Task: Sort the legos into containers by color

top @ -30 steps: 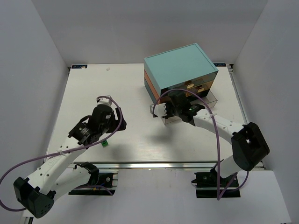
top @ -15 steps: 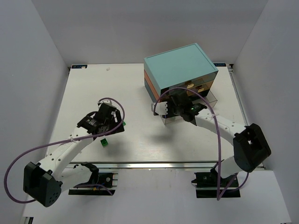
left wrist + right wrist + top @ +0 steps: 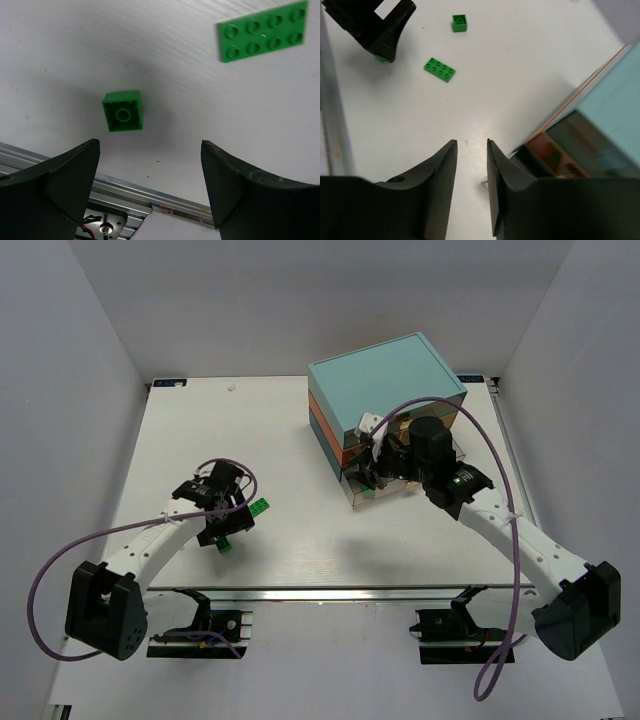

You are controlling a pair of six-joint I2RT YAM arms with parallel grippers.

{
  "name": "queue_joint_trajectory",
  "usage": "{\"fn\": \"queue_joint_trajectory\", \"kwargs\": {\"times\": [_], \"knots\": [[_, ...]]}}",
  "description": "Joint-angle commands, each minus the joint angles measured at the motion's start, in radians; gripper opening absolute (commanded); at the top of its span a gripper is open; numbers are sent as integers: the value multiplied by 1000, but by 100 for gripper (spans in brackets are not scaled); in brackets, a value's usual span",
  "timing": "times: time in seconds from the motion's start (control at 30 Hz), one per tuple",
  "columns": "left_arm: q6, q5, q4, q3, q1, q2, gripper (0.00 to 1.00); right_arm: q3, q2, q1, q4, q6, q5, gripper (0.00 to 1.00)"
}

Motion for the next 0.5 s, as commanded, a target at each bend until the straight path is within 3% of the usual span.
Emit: {"fn": "queue_joint_trajectory", "kwargs": {"times": [0.0, 0.27, 0.47], "knots": [[-42, 4, 25, -29, 56, 16, 91, -58, 19, -50, 21, 132, -152, 39], [-14, 71, 102, -67, 125, 151, 90, -104, -78, -130, 64, 155, -177, 40], [-1, 74, 147, -73, 147, 225, 72, -109, -96, -165, 70, 161, -195, 38]]}}
